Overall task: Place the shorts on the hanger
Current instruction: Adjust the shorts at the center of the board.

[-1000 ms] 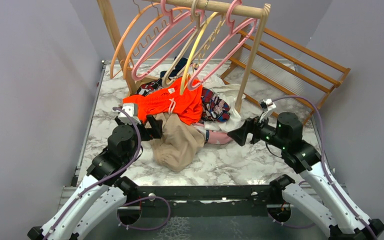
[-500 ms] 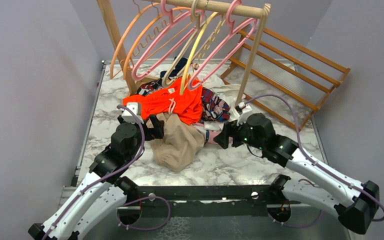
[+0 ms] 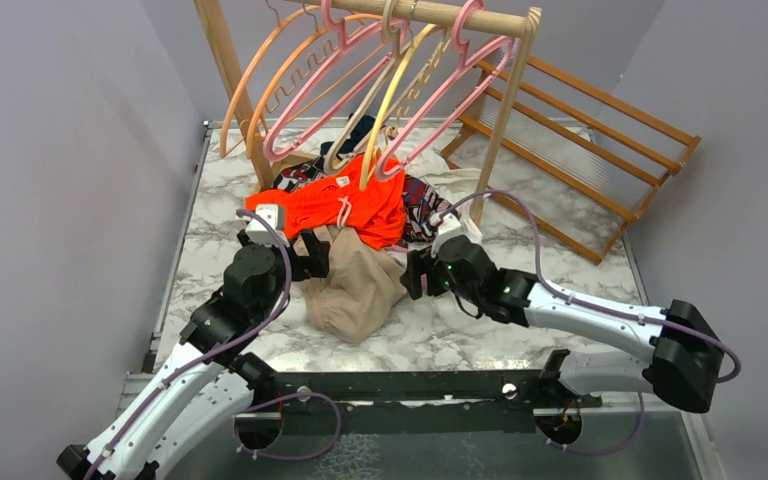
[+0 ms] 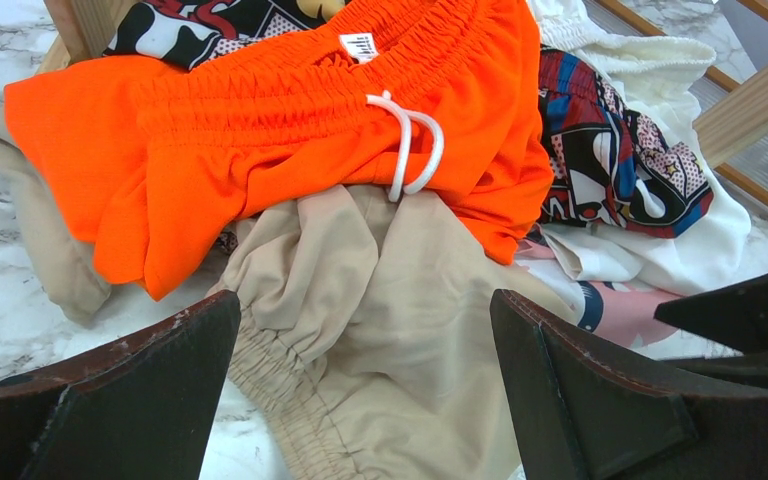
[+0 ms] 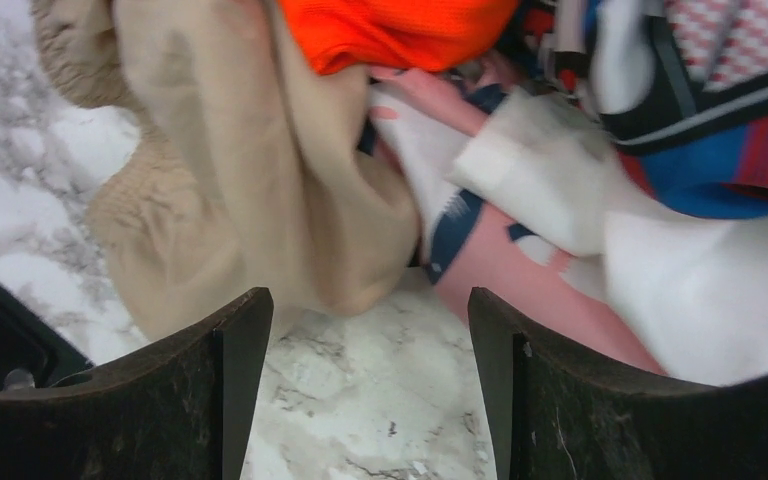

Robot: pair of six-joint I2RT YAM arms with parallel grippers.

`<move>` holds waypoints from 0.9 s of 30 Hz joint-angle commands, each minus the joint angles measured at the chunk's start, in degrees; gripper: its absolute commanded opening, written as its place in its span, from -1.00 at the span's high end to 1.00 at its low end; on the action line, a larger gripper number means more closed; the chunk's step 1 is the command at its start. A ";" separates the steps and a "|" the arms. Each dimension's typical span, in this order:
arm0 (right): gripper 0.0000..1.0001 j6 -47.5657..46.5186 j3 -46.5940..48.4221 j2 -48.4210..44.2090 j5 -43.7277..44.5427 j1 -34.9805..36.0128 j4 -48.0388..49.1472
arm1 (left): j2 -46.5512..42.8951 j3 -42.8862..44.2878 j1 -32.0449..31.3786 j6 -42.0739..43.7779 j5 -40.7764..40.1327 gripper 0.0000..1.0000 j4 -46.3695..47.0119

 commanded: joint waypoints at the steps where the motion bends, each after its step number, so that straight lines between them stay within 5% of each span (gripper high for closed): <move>1: -0.49 -2.88 1.98 2.71 -3.03 4.68 8.71 | -0.56 -0.76 -0.20 0.93 0.90 -0.97 1.87; 20: -0.02 -3.64 10.99 19.94 6.85 9.77 9.35 | -1.12 -1.02 -0.21 1.06 1.11 -0.97 2.26; 24: 0.34 -4.18 11.92 20.67 6.45 9.77 9.10 | -1.36 -1.10 -0.20 1.06 1.06 -0.97 2.25; 27: 0.93 -5.03 12.77 19.61 6.46 9.77 7.79 | -1.48 -1.11 -0.24 1.15 1.03 -0.97 2.37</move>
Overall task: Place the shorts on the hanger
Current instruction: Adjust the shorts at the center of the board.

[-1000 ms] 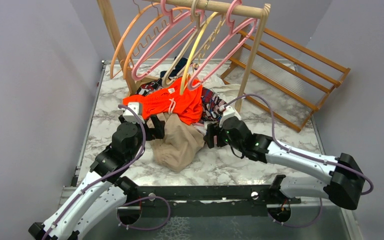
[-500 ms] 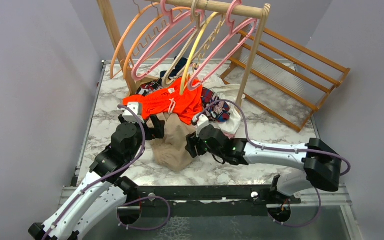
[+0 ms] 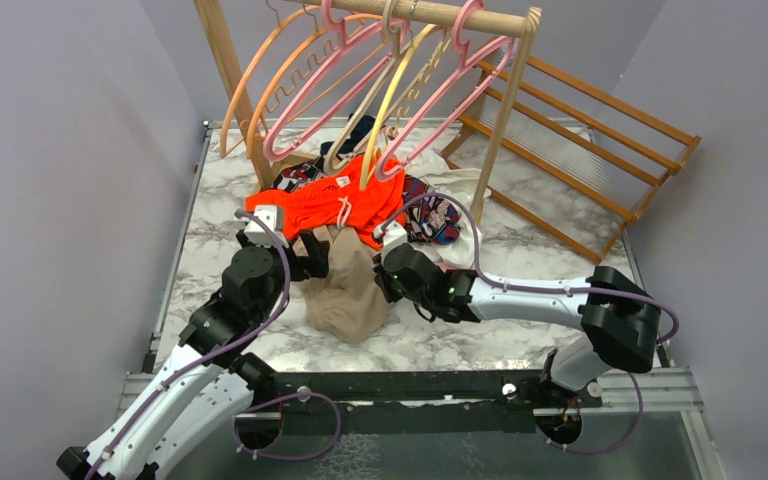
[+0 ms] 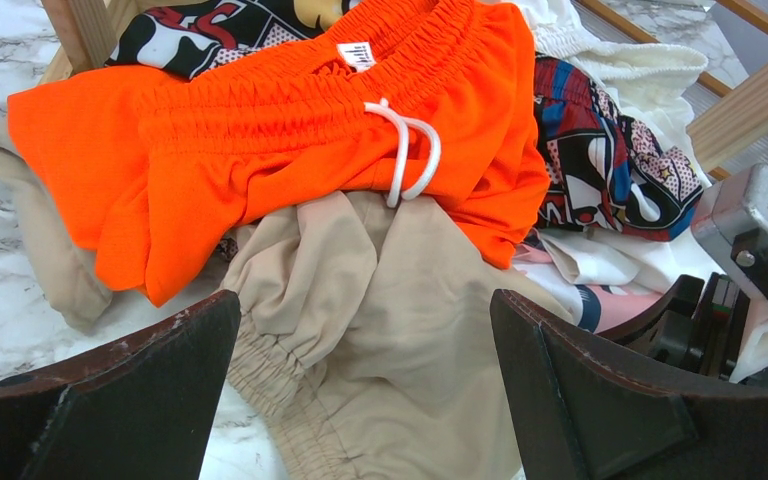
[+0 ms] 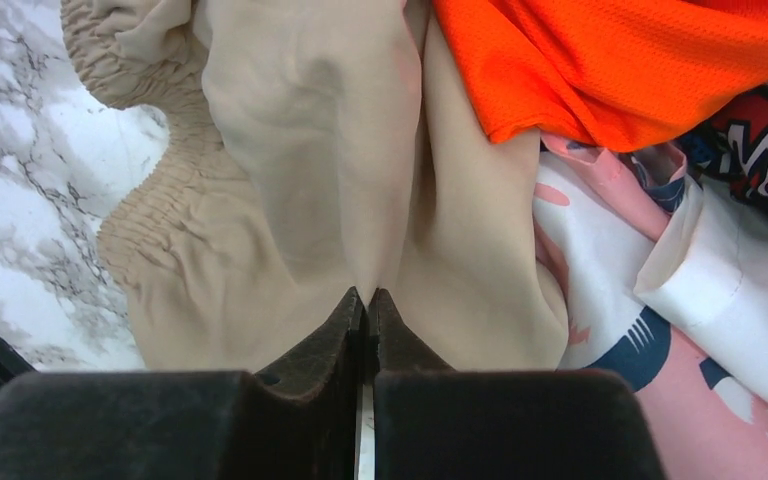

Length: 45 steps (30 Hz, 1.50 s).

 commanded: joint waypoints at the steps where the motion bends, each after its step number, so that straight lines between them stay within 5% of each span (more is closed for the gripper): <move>1: 0.97 -1.14 2.55 -1.35 2.15 0.20 -0.81 | -0.77 -0.76 -0.25 0.56 1.00 -0.97 1.51; 8: 0.98 -6.74 2.34 -14.29 -4.43 0.20 -5.70 | -2.20 -0.80 -0.24 0.74 0.22 -0.96 1.48; 17: 0.98 -13.77 7.48 -32.13 -16.63 0.20 -24.51 | -6.94 -1.64 -0.20 0.48 -1.59 -0.95 1.75; 30: 0.98 -11.69 23.80 -38.56 -24.18 0.20 -27.90 | -6.09 -1.72 -0.22 0.48 -1.86 -0.95 1.78; 45: 0.98 0.02 -1.39 -40.37 -1.83 0.20 -24.69 | 0.35 -0.99 -0.25 -4.53 3.43 -0.98 0.28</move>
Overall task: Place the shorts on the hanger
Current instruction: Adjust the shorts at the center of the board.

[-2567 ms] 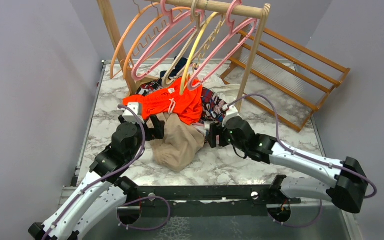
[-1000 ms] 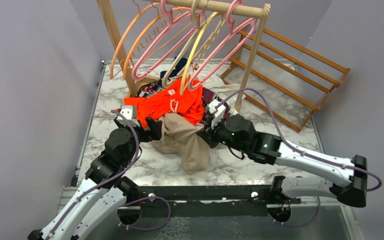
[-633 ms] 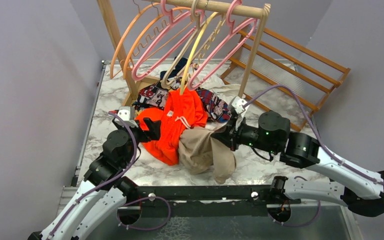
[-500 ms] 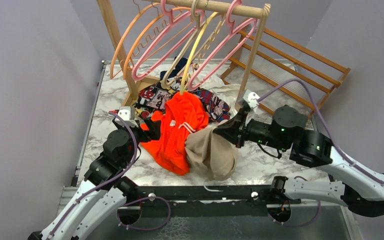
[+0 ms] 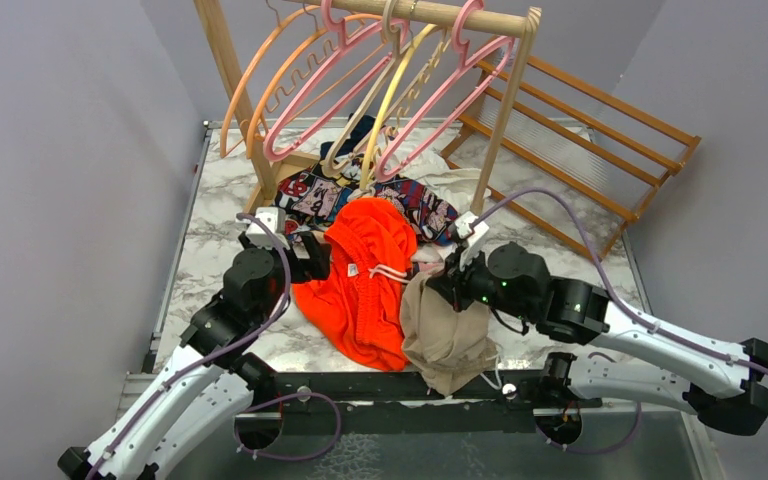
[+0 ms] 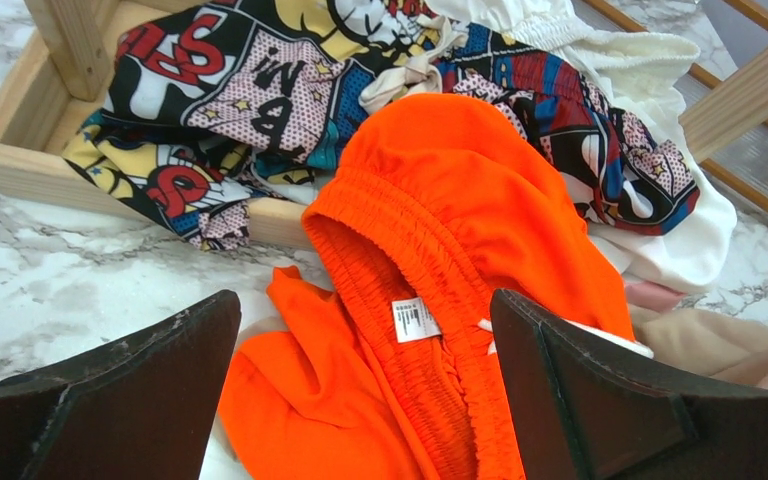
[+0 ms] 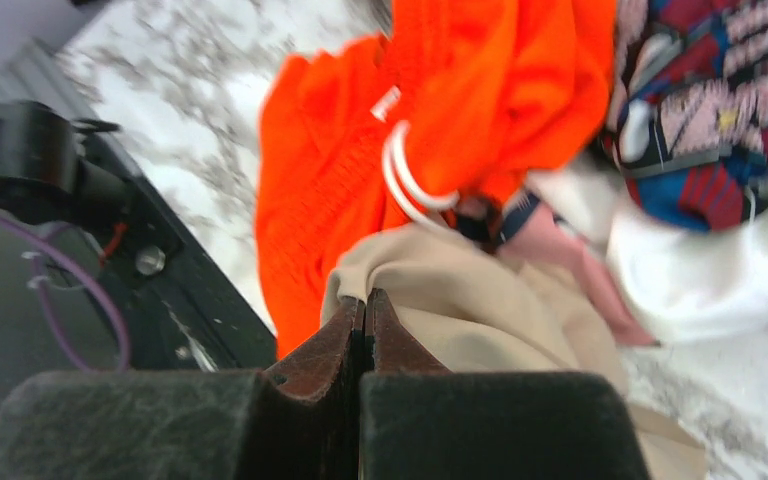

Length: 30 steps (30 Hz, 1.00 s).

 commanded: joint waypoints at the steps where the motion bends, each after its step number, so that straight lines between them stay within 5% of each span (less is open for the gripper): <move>1: 0.98 5.63 -3.82 -2.59 6.52 0.20 1.33 | 1.85 0.25 -0.25 -5.13 3.62 -0.98 -0.48; 7: 0.98 6.16 -6.78 -6.34 8.77 0.15 1.04 | 1.51 -1.90 -0.21 -16.14 4.97 -0.98 -1.11; 13: 0.98 6.76 -8.61 -6.84 9.50 0.20 0.25 | 5.51 -5.68 -0.20 -21.67 16.31 -0.94 -0.09; 20: 0.98 6.90 -10.14 -6.60 9.58 0.18 0.97 | 15.24 -7.40 -0.57 -21.65 25.24 -0.80 1.03; 30: 0.98 7.32 -11.68 -5.76 9.42 0.20 2.32 | 22.89 -7.01 -6.77 -20.51 24.41 -0.61 3.06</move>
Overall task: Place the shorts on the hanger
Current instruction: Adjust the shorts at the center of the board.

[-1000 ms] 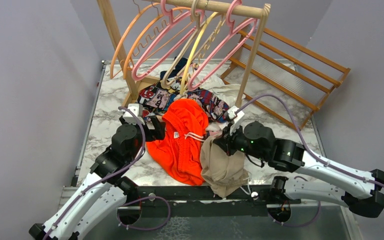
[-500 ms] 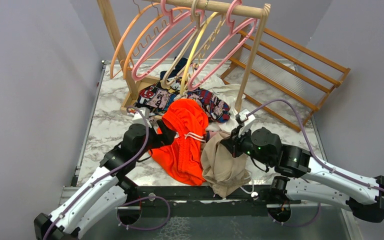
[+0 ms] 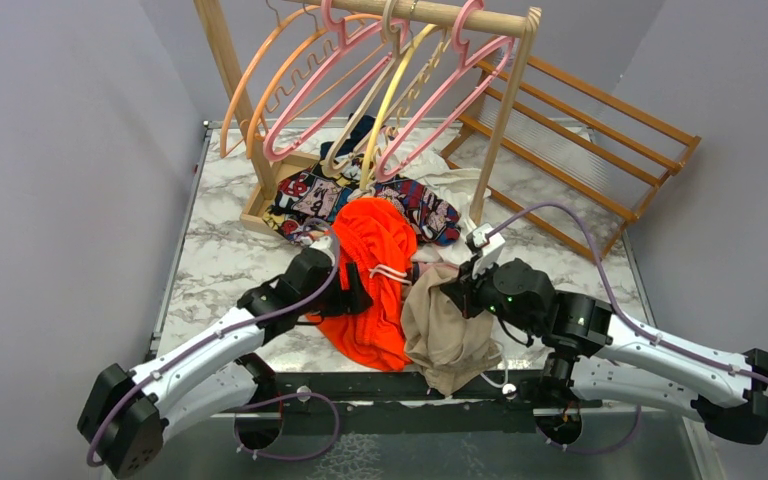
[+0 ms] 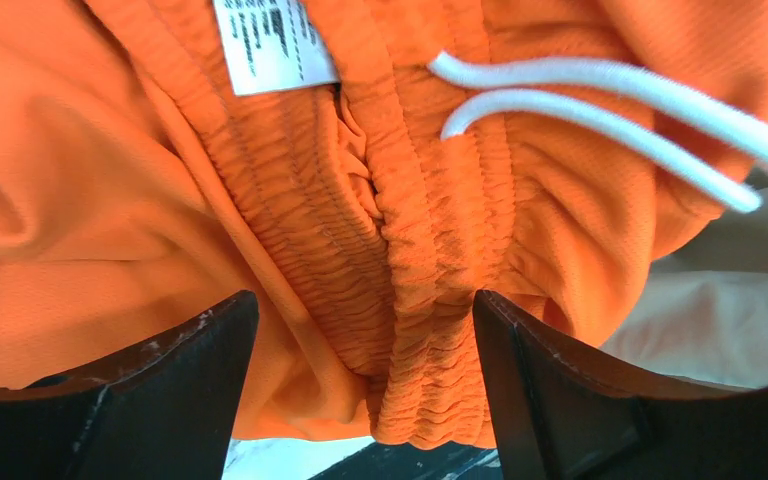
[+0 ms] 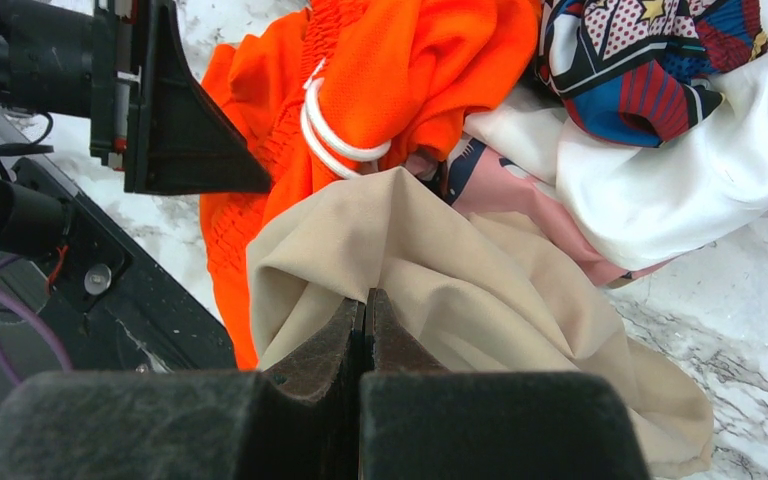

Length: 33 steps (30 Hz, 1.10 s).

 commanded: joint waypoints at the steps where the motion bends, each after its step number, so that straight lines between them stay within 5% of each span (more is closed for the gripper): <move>1: 0.98 0.78 -0.58 0.53 1.24 0.20 2.17 | 4.14 0.68 -3.14 0.16 0.33 -0.56 2.58; 8: 0.98 0.60 -0.19 0.21 1.51 0.20 1.29 | 6.57 2.00 -6.24 0.56 -2.47 0.13 3.33; 12: 0.98 0.44 0.38 -0.41 2.11 0.20 0.69 | 2.40 4.85 -6.23 2.53 -8.02 0.95 -1.06; 13: 0.98 0.43 0.52 -0.81 2.27 0.20 0.41 | 1.07 6.36 -6.23 3.16 -11.00 1.00 -3.57; 25: 0.98 -1.75 3.40 -2.96 3.93 0.20 -0.45 | -3.94 25.03 -3.08 9.73 -42.58 1.00 -29.13; 33: 0.98 -2.02 2.91 -2.32 2.50 0.20 0.63 | -2.27 27.64 9.45 16.42 -40.64 1.00 -26.54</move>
